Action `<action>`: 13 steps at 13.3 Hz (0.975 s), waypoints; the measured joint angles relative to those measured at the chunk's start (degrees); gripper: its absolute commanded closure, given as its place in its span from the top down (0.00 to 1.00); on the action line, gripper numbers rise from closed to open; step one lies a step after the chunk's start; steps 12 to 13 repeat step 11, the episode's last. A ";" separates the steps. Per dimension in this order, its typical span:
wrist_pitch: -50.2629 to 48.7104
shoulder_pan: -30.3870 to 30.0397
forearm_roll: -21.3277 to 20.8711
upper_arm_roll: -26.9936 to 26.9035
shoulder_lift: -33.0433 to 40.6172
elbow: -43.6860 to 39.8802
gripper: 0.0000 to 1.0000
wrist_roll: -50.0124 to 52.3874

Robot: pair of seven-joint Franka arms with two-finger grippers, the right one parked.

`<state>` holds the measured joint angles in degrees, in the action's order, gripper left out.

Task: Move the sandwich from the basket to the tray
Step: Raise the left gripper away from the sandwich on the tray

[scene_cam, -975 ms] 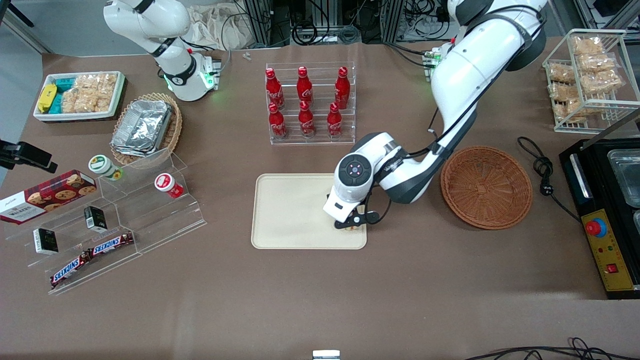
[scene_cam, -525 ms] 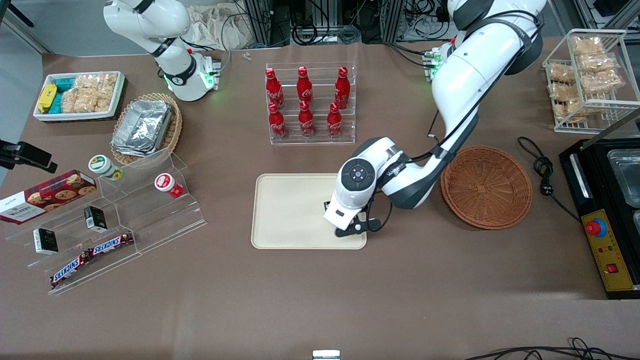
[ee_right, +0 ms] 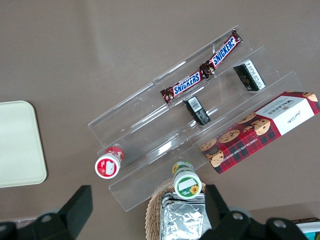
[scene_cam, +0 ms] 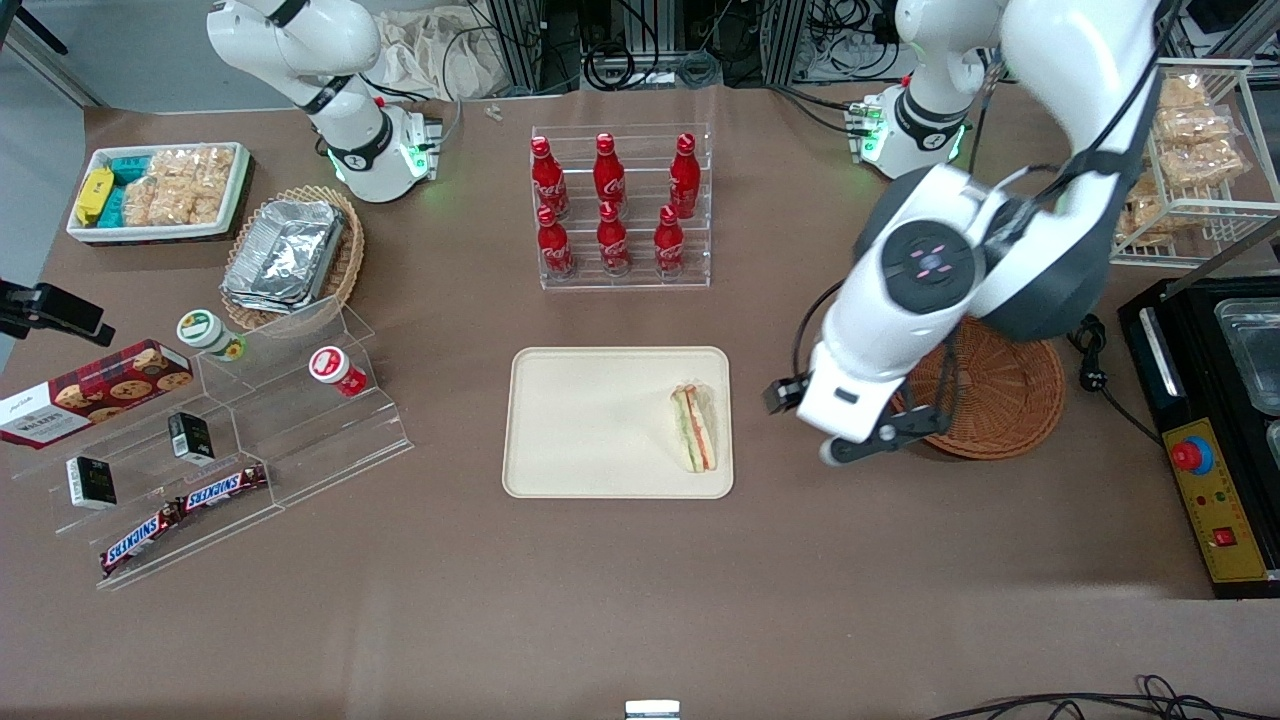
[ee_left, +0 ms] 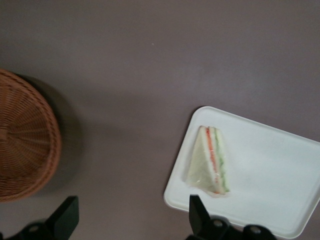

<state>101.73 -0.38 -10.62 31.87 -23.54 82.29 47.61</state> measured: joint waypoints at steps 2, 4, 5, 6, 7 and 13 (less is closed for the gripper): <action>-0.08 0.67 7.22 -8.50 8.04 6.43 0.99 -10.26; -1.71 1.37 10.05 -15.87 14.81 11.85 0.99 -19.64; -3.36 1.51 10.42 -18.48 17.24 13.61 0.99 -23.52; -4.46 1.56 10.51 -20.28 18.64 14.52 0.99 -26.89; -5.13 1.56 10.53 -21.62 19.23 14.86 0.99 -30.19; -6.94 1.54 10.17 -25.06 18.75 13.63 0.99 -37.18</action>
